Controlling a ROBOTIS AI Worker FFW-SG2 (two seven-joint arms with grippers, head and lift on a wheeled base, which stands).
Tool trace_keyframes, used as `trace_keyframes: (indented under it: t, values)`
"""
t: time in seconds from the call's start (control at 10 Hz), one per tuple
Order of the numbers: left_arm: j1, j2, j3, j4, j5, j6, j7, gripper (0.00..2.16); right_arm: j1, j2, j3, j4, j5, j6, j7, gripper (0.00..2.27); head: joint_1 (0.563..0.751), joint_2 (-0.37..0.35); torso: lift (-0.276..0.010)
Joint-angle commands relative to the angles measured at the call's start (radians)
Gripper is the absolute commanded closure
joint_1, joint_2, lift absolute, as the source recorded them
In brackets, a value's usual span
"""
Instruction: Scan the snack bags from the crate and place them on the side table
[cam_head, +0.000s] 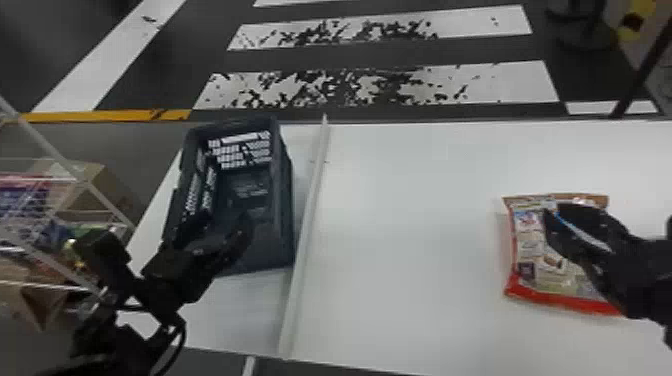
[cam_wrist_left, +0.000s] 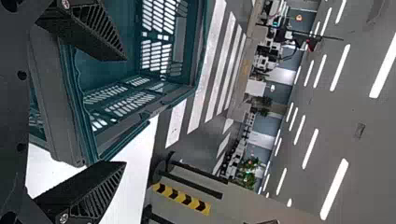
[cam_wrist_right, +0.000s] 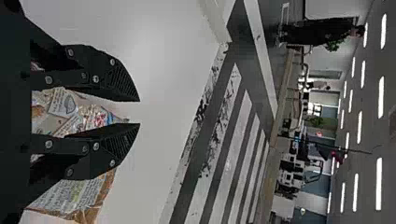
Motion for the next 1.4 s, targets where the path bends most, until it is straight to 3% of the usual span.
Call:
trace_keyframes:
  t: [0.0,0.8,1.1,1.3]
  values:
    - [0.002,-0.003,-0.002,-0.002,0.000,0.002,0.000,0.08,-0.032,0.002,-0.007,0.068,-0.014,-0.006,0.016,2.24,0.695,0.153,-0.095]
    - [0.010,-0.003,-0.001,-0.007,0.000,0.005,-0.006,0.08,-0.205,0.008,0.056,0.494,0.025,-0.101,0.052,2.25,0.695,0.132,-0.095]
    - [0.011,-0.003,-0.001,-0.005,0.000,0.005,-0.009,0.08,-0.208,0.008,0.056,0.519,0.035,-0.132,0.056,2.24,0.695,0.130,-0.095]
    - [0.011,-0.003,0.001,-0.007,0.000,0.005,-0.011,0.08,-0.170,0.008,0.022,0.428,-0.008,-0.165,0.058,2.24,0.695,0.129,-0.095]
